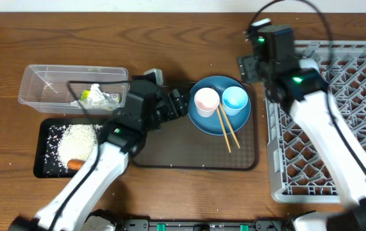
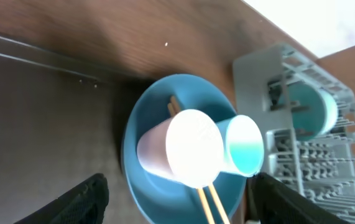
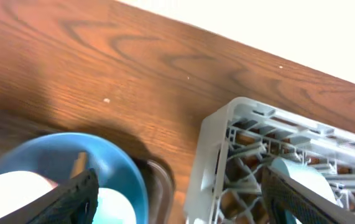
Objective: Sort waste into correct bins and load items into the dishwasher rack
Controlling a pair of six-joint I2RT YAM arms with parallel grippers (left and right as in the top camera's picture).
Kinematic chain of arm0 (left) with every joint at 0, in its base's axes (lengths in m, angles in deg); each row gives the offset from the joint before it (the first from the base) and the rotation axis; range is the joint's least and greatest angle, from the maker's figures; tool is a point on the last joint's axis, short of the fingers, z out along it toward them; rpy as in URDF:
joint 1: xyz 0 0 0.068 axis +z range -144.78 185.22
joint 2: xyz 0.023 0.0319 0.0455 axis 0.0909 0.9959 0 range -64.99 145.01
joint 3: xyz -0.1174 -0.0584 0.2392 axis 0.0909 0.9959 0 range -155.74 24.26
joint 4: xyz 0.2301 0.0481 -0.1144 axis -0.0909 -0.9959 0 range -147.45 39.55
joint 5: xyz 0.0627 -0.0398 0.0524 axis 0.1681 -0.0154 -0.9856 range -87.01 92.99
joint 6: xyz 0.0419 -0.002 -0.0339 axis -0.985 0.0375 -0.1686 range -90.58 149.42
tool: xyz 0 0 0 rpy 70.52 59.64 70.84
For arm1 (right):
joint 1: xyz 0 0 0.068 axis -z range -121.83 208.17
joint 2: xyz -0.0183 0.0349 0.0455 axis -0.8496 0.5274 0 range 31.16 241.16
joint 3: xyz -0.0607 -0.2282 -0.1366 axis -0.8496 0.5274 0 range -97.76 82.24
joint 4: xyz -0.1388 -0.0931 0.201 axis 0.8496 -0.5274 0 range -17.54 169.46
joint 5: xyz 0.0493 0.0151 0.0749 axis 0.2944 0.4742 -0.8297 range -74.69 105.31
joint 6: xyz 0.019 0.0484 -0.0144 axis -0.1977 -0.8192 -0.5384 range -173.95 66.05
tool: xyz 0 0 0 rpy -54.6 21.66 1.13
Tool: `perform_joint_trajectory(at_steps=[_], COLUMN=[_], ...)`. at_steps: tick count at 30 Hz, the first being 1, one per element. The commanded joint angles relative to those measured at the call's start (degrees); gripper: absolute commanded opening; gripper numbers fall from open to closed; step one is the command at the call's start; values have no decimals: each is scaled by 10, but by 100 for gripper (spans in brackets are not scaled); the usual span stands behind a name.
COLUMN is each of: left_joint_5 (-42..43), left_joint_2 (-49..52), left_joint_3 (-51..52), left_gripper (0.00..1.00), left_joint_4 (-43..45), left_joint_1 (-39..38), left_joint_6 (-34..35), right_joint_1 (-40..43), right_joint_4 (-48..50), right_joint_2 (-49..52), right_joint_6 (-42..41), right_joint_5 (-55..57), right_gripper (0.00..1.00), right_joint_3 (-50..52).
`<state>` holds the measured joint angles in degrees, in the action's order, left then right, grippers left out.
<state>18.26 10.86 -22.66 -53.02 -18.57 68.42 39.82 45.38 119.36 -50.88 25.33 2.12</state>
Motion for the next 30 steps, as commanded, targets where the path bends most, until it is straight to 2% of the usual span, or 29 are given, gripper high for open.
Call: perform_joint_trajectory(at_steps=[1, 9, 19, 23, 30], left_joint_5=[8, 7, -23, -23, -23], left_joint_2=[49, 151, 186, 186, 186], left_joint_3=[-7, -7, -7, -7, -7], left_gripper=[77, 76, 52, 29, 21], left_joint_4=[35, 120, 123, 124, 123], left_joint_1=[-9, -43, -53, -53, -53], left_joint_6=[1, 1, 1, 1, 1], right_joint_1=[20, 39, 42, 42, 42], right_joint_4=[-26, -88, -87, -87, -88], right_joint_2=[-52, -89, -88, -88, -88], right_joint_6=[-39, -39, -39, -39, -39], right_joint_5=[-68, -71, -70, -70, -68], right_gripper=[84, 84, 83, 83, 83], right_joint_3=[-9, -8, -8, -8, -8])
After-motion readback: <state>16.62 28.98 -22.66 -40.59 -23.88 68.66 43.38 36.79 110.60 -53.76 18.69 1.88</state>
